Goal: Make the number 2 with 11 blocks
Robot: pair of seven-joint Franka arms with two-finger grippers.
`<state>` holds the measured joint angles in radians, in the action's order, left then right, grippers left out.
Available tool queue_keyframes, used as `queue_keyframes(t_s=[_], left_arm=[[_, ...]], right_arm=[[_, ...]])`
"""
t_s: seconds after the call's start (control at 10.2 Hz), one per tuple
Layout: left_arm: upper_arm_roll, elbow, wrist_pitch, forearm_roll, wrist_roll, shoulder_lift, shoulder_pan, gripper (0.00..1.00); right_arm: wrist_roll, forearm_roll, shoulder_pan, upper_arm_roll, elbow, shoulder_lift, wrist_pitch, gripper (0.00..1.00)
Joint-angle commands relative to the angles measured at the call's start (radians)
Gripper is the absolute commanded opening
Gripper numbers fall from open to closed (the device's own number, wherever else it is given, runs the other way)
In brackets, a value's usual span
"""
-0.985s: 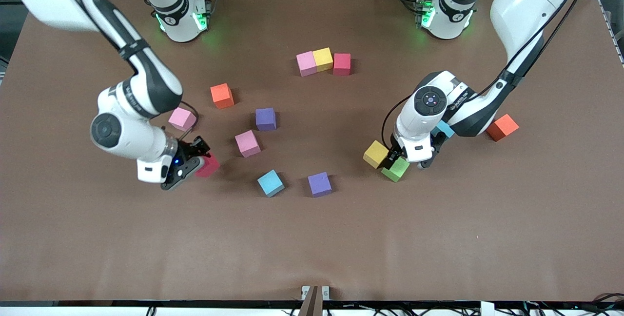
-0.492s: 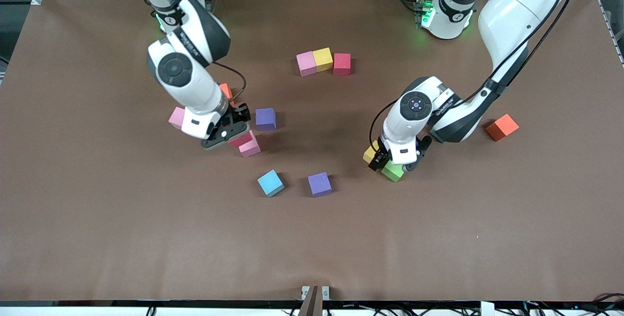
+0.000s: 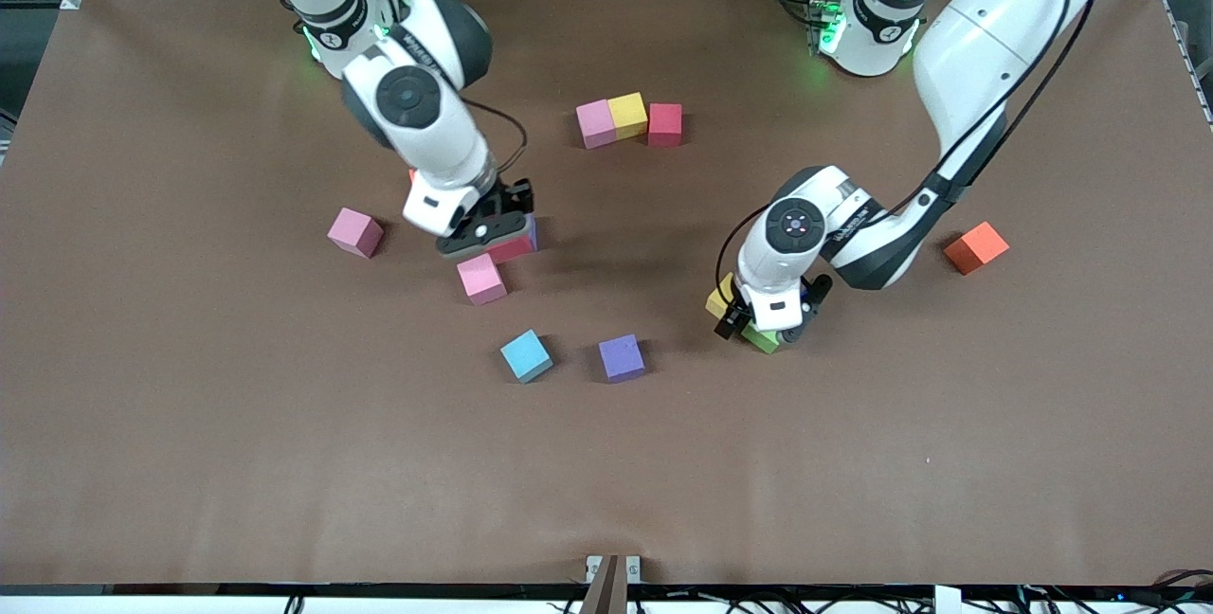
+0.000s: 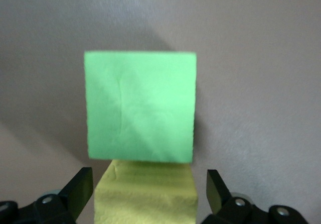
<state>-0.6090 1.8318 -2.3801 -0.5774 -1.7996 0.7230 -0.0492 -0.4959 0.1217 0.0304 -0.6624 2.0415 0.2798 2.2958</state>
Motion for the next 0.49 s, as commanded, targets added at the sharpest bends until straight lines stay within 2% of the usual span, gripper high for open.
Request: queue_keyframes(t_s=[0.0, 0.1, 0.2, 0.3, 0.39], left_arm=[[0.012, -0.025, 0.021, -0.001, -0.007, 0.003, 0.015, 0.73], [0.012, -0.023, 0.021, 0.001, -0.009, 0.000, 0.011, 0.46], [0.011, -0.023, 0.022, 0.002, -0.027, -0.007, 0.000, 0.10], [0.011, -0.022, 0.039, 0.022, -0.029, -0.025, -0.015, 0.00], [0.009, -0.025, 0.062, 0.025, -0.023, -0.042, -0.032, 0.00]], right_arm=[[-0.148, -0.013, 0.092, 0.012, 0.025, 0.004, 0.034, 0.39], [-0.220, -0.008, 0.158, 0.026, 0.019, 0.043, 0.074, 0.39], [-0.307, 0.004, 0.245, 0.074, 0.014, 0.083, 0.118, 0.39], [-0.376, 0.006, 0.344, 0.137, -0.021, 0.123, 0.125, 0.39], [-0.453, 0.009, 0.414, 0.170, -0.059, 0.160, 0.125, 0.39]])
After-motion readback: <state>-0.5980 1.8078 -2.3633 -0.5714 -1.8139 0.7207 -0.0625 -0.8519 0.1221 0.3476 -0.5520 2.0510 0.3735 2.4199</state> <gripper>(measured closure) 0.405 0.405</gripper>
